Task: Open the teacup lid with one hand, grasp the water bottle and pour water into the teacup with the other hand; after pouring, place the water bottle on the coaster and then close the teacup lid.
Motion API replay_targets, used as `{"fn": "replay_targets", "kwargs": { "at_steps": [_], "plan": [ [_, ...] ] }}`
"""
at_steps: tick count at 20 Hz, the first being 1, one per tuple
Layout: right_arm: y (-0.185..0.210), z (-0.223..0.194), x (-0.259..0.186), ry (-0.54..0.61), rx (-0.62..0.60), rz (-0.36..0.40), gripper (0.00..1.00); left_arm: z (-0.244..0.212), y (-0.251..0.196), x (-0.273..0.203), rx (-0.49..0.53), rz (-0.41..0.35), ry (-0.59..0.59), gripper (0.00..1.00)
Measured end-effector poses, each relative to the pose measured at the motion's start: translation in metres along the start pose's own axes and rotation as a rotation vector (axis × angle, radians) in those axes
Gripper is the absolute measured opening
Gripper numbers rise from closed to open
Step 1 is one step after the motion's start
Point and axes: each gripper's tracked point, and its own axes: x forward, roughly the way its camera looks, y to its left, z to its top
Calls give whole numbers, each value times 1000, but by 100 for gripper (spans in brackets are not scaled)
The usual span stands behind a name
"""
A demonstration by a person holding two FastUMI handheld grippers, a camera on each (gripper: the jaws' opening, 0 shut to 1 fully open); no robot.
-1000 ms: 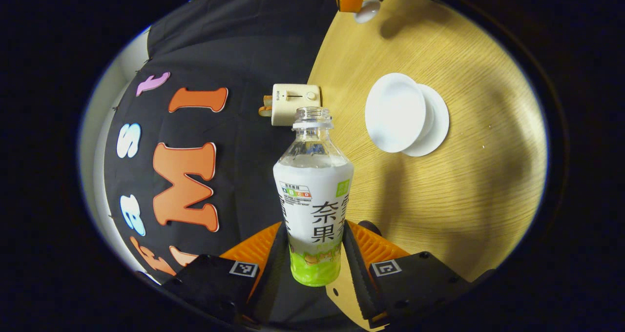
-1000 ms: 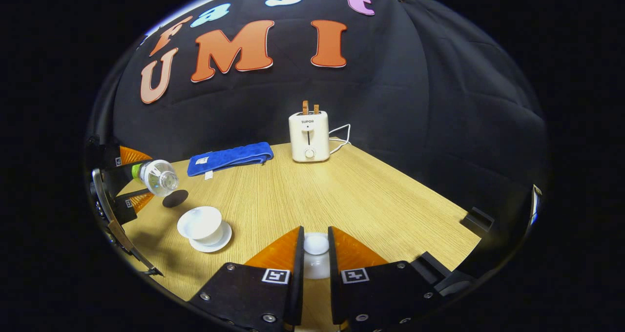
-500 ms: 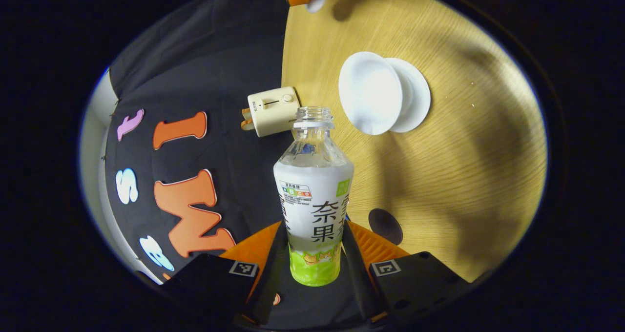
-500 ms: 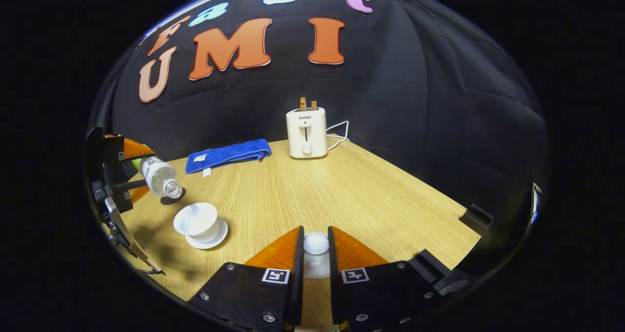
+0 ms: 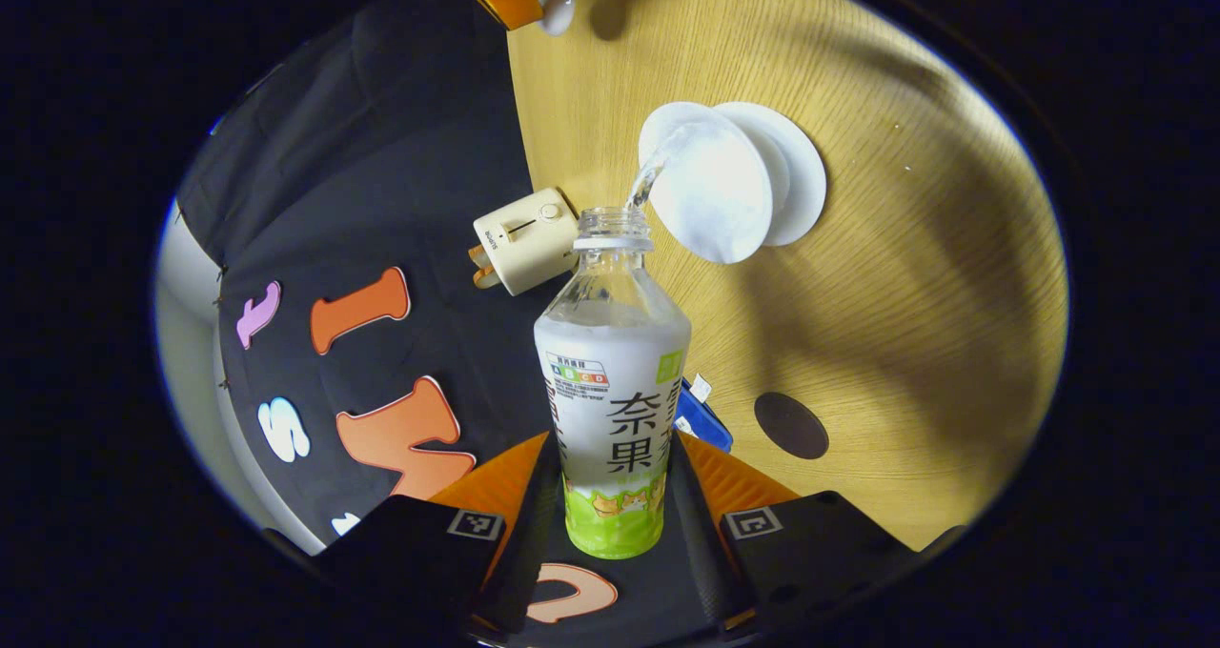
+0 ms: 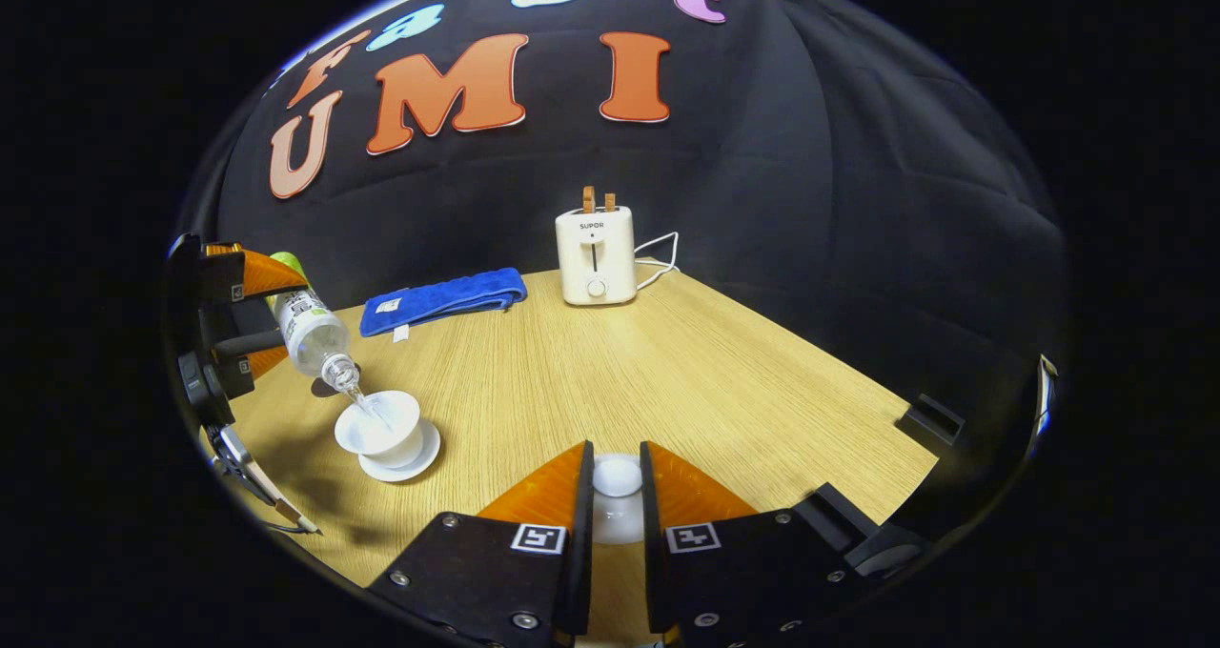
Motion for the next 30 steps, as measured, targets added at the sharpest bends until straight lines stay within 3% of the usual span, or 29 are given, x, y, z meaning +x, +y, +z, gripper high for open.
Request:
{"fn": "replay_targets", "kwargs": {
  "at_steps": [2, 3, 7, 14, 18, 19, 20, 21, 23, 24, 25, 26, 27, 28, 29, 30],
  "plan": [
    [-2, -1, -1, 2, 1, -3, 20, 0, 4, 3, 20, 8, -3, 70],
    [-2, -1, -1, 2, 2, -4, 24, 0, 6, 3, 29, 12, -2, 70],
    [-2, -1, -1, 2, -1, -2, 24, -1, 11, 2, 68, 11, 0, 70],
    [-1, -1, 0, 2, -1, 0, 24, 5, 0, 4, 0, -15, -13, 67],
    [-1, -2, 0, 4, 1, 4, 24, 2, -16, 10, -165, -52, -7, 71],
    [0, -2, 0, 5, 3, 5, 24, 3, -21, 11, -226, -66, -7, 67],
    [0, -2, -1, 7, 5, 7, 24, 5, -26, 11, -282, -82, -9, 71],
    [0, -3, 0, 8, 6, 8, 24, 8, -30, 10, -338, -99, -17, 66],
    [1, -3, -1, 9, 4, 9, 24, 16, -43, 8, -456, -130, -35, 66],
    [2, -3, -1, 8, 3, 11, 24, 18, -47, 7, -513, -139, -35, 71],
    [2, -2, 0, 7, 2, 13, 24, 17, -48, 6, -568, -140, -33, 66],
    [2, -2, -1, 6, 0, 14, 24, 15, -47, 8, -627, -137, -24, 71],
    [1, -2, -1, 5, -2, 16, 24, 14, -49, 10, -695, -139, -16, 66],
    [3, -1, -1, 3, -3, 17, 24, 10, -51, 11, -768, -143, -9, 71],
    [6, 0, -1, 1, -4, 17, 24, 7, -55, 9, -839, -149, -4, 66],
    [8, 2, -1, 1, -6, 19, 24, 3, -57, 6, -909, -153, 4, 71]
  ]
}}
